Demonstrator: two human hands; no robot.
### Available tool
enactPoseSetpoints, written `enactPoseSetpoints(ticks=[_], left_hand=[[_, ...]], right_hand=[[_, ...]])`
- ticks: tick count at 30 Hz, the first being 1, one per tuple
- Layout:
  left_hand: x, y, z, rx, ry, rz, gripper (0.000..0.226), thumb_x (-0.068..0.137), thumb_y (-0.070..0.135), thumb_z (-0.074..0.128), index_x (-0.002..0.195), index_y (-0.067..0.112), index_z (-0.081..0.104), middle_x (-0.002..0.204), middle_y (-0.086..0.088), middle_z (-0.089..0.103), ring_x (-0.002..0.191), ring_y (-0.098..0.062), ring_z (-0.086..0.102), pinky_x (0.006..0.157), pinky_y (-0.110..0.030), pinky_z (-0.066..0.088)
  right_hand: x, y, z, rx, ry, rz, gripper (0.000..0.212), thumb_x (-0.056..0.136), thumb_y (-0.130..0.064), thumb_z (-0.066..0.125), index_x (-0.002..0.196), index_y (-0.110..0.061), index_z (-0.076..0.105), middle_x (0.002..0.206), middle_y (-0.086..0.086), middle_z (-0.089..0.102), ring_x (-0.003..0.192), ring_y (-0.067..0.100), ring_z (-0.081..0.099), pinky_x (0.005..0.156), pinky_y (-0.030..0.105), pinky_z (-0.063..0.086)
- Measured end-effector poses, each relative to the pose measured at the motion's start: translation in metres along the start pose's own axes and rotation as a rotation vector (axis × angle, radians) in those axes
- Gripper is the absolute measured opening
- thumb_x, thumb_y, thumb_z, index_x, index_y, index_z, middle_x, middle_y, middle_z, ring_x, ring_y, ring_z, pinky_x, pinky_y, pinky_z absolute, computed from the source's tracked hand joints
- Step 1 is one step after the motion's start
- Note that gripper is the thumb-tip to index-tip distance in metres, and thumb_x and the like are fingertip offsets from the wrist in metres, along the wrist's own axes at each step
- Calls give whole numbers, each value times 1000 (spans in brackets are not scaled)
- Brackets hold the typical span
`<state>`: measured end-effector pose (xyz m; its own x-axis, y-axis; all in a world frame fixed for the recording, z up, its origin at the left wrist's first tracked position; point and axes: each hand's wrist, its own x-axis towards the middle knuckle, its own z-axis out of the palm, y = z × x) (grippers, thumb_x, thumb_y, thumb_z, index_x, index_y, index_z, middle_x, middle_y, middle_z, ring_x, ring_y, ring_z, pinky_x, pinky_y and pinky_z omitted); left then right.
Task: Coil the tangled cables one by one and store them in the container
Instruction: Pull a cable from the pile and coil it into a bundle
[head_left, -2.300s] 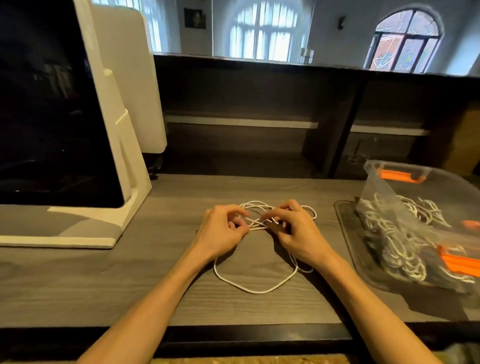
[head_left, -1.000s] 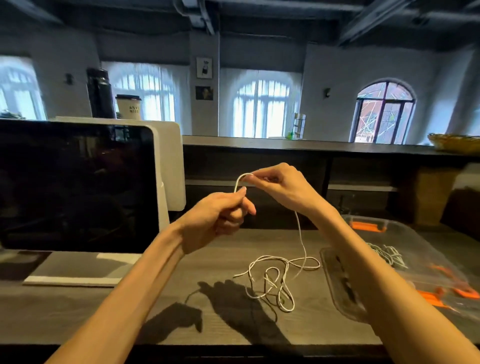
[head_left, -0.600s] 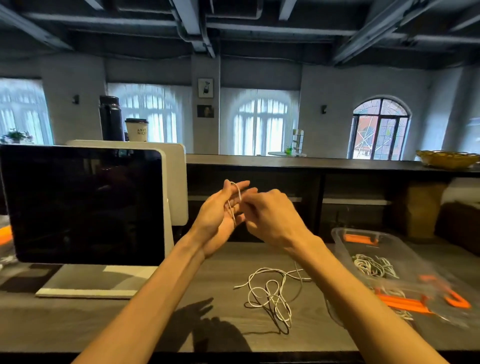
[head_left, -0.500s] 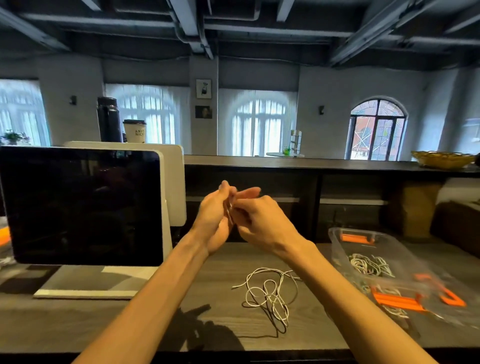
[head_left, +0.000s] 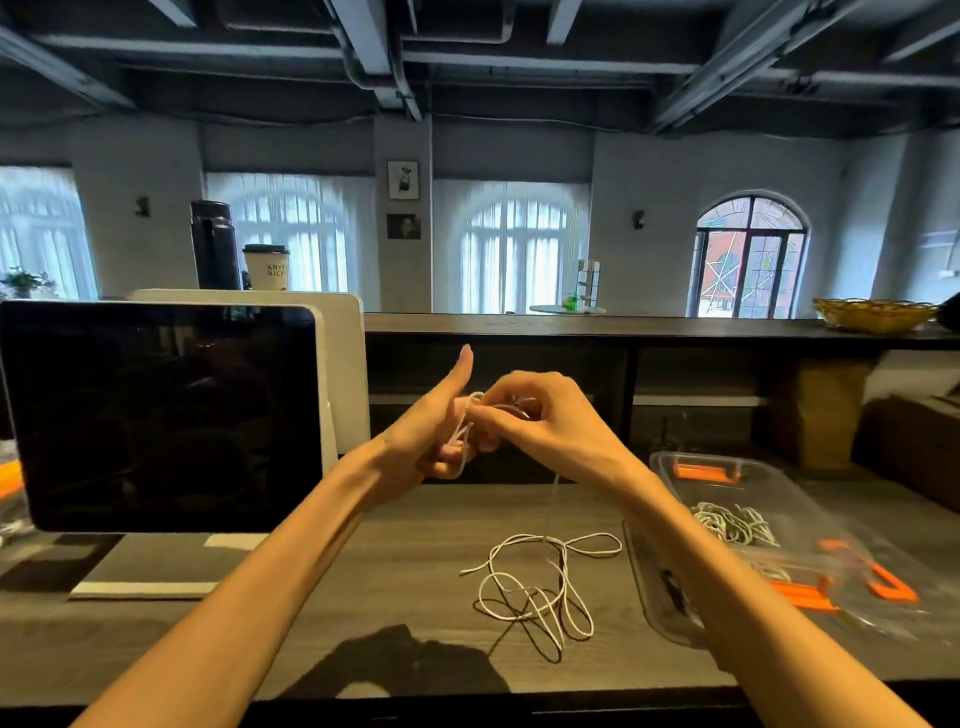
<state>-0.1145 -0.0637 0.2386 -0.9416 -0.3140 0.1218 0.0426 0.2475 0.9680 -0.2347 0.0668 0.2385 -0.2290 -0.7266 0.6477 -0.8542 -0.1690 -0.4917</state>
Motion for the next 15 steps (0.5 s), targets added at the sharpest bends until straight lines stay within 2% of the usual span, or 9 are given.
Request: enactPoseSetpoints(ticks=[2,4,7,9,10,12,14,15], left_hand=[[-6,3,8,101,-65,-4,83,93,78,22,101,5,62,80,-2,62,61,-16,41,52,-20,28],[-9,3,12,168,-87,22,64,93,71,32,89,14,61,72,2,55,59,-8,40,56,-21,30],[-10,-2,10,112,-155,91,50,98,60,39,70,19,47,67,1,41,61,-11,33,62,-23,34],[-9,-6,11,98,-104,114,50,101,56,37,67,20,45,71,-1,48,64,-11,43,73,-25,39],[-8,-9,12,110,-52,125,52,103,55,35,69,18,48,76,-1,56,70,-11,52,80,-27,40],[-2,-13,17,36,50,160,54,105,52,35,85,7,59,97,-3,71,94,-15,68,90,-32,45],[2,-12,22,-244,154,153,49,107,44,36,104,2,62,114,-16,72,106,-23,72,87,-36,55],[3,-10,23,-396,196,143,45,108,41,36,105,1,58,112,-21,72,103,-27,73,82,-37,59]], right_hand=[[1,4,0,-1,110,-10,18,90,-33,77,98,-18,73,88,-6,71,83,10,71,73,28,60],[1,7,-2,9,179,-15,13,90,-27,79,95,-17,72,84,-6,70,79,12,69,68,28,59],[-1,8,-5,33,219,-11,19,87,-36,79,89,-17,75,80,-8,70,79,9,69,68,25,58],[-2,9,-7,9,226,19,23,88,-41,77,90,-18,78,79,-9,72,79,6,69,69,20,58],[-3,9,-7,9,224,31,24,90,-42,75,92,-18,79,80,-8,73,79,5,70,69,19,58],[-4,10,-4,26,235,51,25,95,-39,71,96,-17,80,82,-7,74,79,3,71,67,16,56],[-7,9,1,36,256,76,22,99,-33,67,102,-15,78,83,-7,73,74,-1,69,61,13,52],[-9,9,3,34,265,84,20,100,-30,66,103,-14,78,81,-7,72,69,-2,68,57,12,51]])
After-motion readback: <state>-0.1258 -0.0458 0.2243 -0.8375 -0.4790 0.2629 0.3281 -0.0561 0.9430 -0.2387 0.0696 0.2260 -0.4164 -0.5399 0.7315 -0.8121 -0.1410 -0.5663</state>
